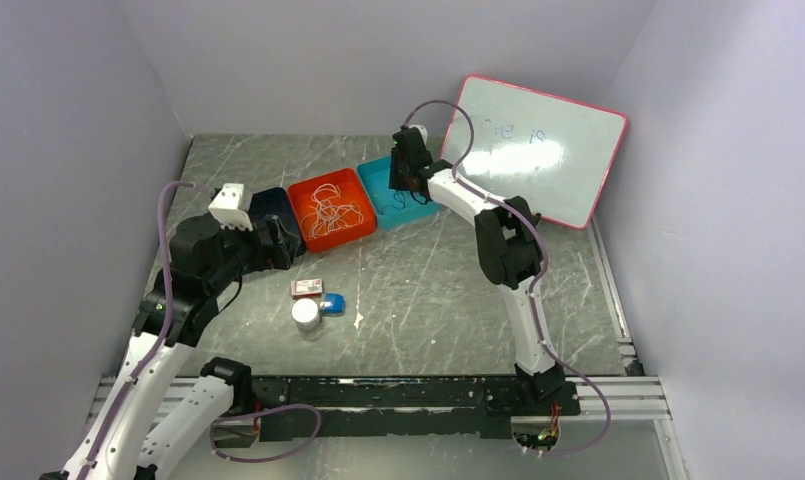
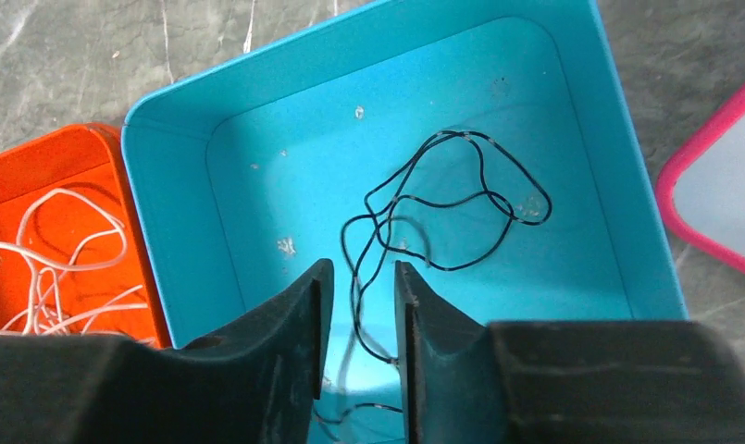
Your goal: Untangle the cables
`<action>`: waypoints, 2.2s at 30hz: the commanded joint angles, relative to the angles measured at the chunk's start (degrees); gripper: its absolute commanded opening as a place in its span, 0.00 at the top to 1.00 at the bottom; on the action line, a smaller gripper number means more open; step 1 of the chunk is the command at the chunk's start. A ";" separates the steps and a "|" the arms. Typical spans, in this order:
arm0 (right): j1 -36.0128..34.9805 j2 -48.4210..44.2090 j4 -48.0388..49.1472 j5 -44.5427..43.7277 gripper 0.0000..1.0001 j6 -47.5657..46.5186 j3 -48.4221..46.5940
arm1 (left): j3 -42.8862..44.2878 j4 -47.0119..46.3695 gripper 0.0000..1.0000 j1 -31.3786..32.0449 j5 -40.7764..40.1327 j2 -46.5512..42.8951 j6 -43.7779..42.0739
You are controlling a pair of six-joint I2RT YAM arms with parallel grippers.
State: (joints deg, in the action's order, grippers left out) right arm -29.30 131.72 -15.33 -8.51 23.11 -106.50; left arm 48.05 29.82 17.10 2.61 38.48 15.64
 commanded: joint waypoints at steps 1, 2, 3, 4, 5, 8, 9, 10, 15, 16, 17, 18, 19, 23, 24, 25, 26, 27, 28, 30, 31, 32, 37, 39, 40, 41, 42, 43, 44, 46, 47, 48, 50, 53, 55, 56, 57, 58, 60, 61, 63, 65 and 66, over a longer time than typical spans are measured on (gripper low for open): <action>0.51 -1.26 1.65 -0.57 0.63 -1.16 -1.40 | -0.09 -1.57 0.01 0.33 1.80 -0.42 -0.70; 0.45 -2.14 1.91 -0.59 0.61 -1.42 -0.78 | -0.09 -1.53 0.01 0.30 1.87 -0.43 -0.68; 0.53 -3.17 2.23 -0.55 0.59 -1.76 0.05 | -0.18 -1.44 0.01 0.30 1.80 -0.43 -0.53; 0.49 -4.34 2.43 -0.56 0.58 -1.99 0.80 | -0.22 -1.50 0.01 0.30 1.60 -0.50 -0.30; 0.46 -5.86 2.70 -0.54 0.58 -2.10 2.22 | -0.36 -1.56 0.01 0.30 1.53 -0.59 -0.11; 0.43 -11.27 4.47 -0.29 0.56 -2.06 6.98 | -0.56 -1.53 0.01 0.32 0.66 -0.60 0.36; 0.39 -13.30 5.09 -0.11 0.55 -1.91 8.66 | -0.52 -1.47 0.01 0.30 0.28 -0.55 0.36; 0.43 -15.27 5.85 0.44 0.55 -1.45 10.75 | -0.44 -1.40 0.01 0.32 0.02 -0.52 0.39; 0.41 -28.42 7.25 1.80 0.45 -1.21 19.66 | -0.16 -0.58 0.01 0.30 -2.80 -0.51 0.37; 0.42 -30.96 7.21 1.51 0.44 -1.31 21.47 | -0.08 -0.42 0.01 0.34 -3.21 -0.51 0.41; 0.40 -33.39 7.13 1.19 0.43 -1.40 23.12 | -0.12 -0.31 0.01 0.30 -3.60 -0.51 0.35; 0.44 -36.03 7.03 0.99 0.42 -1.56 25.05 | -0.15 -0.29 0.01 0.26 -3.90 -0.51 0.51; 0.43 -38.41 6.84 0.78 0.40 -1.85 26.82 | -0.13 -0.23 0.01 0.34 -4.41 -0.53 0.74; 0.42 -48.21 4.91 -1.13 0.33 -3.07 33.75 | -0.03 0.44 0.01 0.31 -5.64 -0.06 1.82; 0.44 -50.33 4.35 -1.86 0.31 -3.51 35.46 | 0.05 0.68 0.01 0.28 -5.95 0.08 2.13; 0.41 -52.69 3.63 -2.73 0.30 -3.96 37.29 | 0.05 0.82 0.01 0.30 -5.82 0.10 2.30; 0.39 -55.01 2.82 -3.64 0.28 -4.46 39.10 | 0.06 0.91 0.01 0.30 -5.92 0.06 2.51; 0.43 -57.12 2.00 -4.93 0.26 -4.79 40.75 | 0.06 1.08 0.01 0.37 -6.17 -0.16 2.93; 0.42 -59.52 1.12 -5.78 0.25 -4.96 42.72 | -0.05 1.07 0.01 0.30 -6.20 -0.53 3.14; 0.39 -64.32 -0.65 -7.09 0.21 -5.22 47.08 | -0.45 0.99 0.01 0.30 -6.35 -1.44 3.40; 0.39 -66.89 -1.32 -7.62 0.18 -5.20 49.31 | -0.57 1.14 0.01 0.30 -6.86 -1.95 3.69; 0.38 -69.27 -2.07 -8.30 0.11 -4.96 51.39 | -0.79 1.38 0.01 0.30 -7.37 -2.40 3.98; 0.40 -80.29 -7.67 -10.87 0.00 -1.55 57.28 | -2.15 2.33 0.01 0.29 -9.17 -4.64 4.84; 0.38 -83.69 -10.06 -11.57 0.00 0.55 58.65 | -1.81 3.06 0.01 0.35 -9.36 -5.06 7.05; 0.42 -85.18 -11.09 -11.84 0.00 2.33 59.29 | -1.56 3.39 0.01 0.31 -9.51 -5.34 7.27; 0.40 -86.91 -11.63 -11.91 0.00 3.04 60.14 | -1.37 3.60 0.01 0.38 -9.58 -5.63 7.51; 0.39 -88.61 -11.87 -11.75 0.00 3.75 61.13 | -1.40 3.71 0.01 0.39 -9.81 -6.11 7.73; 0.39 -90.19 -12.40 -11.72 0.00 4.84 61.87 | -1.48 3.75 0.01 0.39 -10.09 -6.52 8.15; 0.45 -91.53 -13.17 -11.53 0.00 6.07 62.48 | -1.64 3.76 0.01 0.32 -10.34 -6.94 8.63; 0.39 -93.82 -14.06 -9.28 0.00 5.83 63.36 | -2.08 3.75 0.01 0.37 -10.60 -7.89 9.46; 0.41 -94.84 -14.06 -7.74 0.00 5.15 63.87 | -2.36 3.63 0.01 0.38 -10.63 -8.35 9.83; 0.39 -95.87 -13.70 -5.84 0.00 4.53 64.60 | -2.64 3.53 0.01 0.29 -10.61 -8.87 10.11; 0.44 -97.90 -12.42 -3.47 0.00 3.03 66.24 | -3.04 3.47 0.01 0.29 -10.84 -9.76 10.27; 0.45 -100.68 -11.47 -2.75 0.00 0.71 67.24 | -3.24 4.25 0.01 0.35 -12.49 -10.76 10.68; 0.39 -101.59 -11.46 -3.78 0.00 -0.37 67.18 | -3.64 4.36 0.01 0.38 -13.34 -11.41 10.96; 0.38 -101.63 -11.78 -4.35 0.00 -1.04 66.94 | -3.67 4.34 0.01 0.36 -13.50 -11.63 11.03; 0.38 -101.35 -12.25 -4.92 0.00 -1.69 66.57 | -3.79 4.29 0.01 0.38 -13.47 -11.73 11.07; 0.41 -100.93 -12.86 -5.80 0.00 -2.21 66.21 | -3.95 4.09 0.01 0.39 -13.30 -11.90 11.08; 0.41 -99.77 -13.82 -7.69 0.00 -2.54 65.46 | -4.23 3.66 0.01 0.38 -13.29 -12.02 11.08; 0.41 -99.55 -14.14 -8.50 0.00 -2.57 65.19 | -4.27 3.52 0.01 0.39 -13.25 -12.00 11.04; 0.41 -99.82 -14.16 -9.48 0.00 -2.56 64.93 | -4.28 3.61 0.01 0.38 -13.48 -11.71 11.08; 0.42 -100.98 -13.43 -9.72 0.00 -3.07 65.41 | -4.17 3.91 0.01 0.38 -13.52 -11.42 11.06; 0.40 -101.61 -13.04 -9.78 0.00 -3.21 65.71 | -4.19 3.92 0.01 0.39 -13.39 -11.43 11.00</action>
State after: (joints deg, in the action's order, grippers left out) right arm -29.19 32.23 -28.67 -16.12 21.67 -39.86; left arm 44.18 33.32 17.10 -9.82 26.96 26.39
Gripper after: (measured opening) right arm 0.997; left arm 0.993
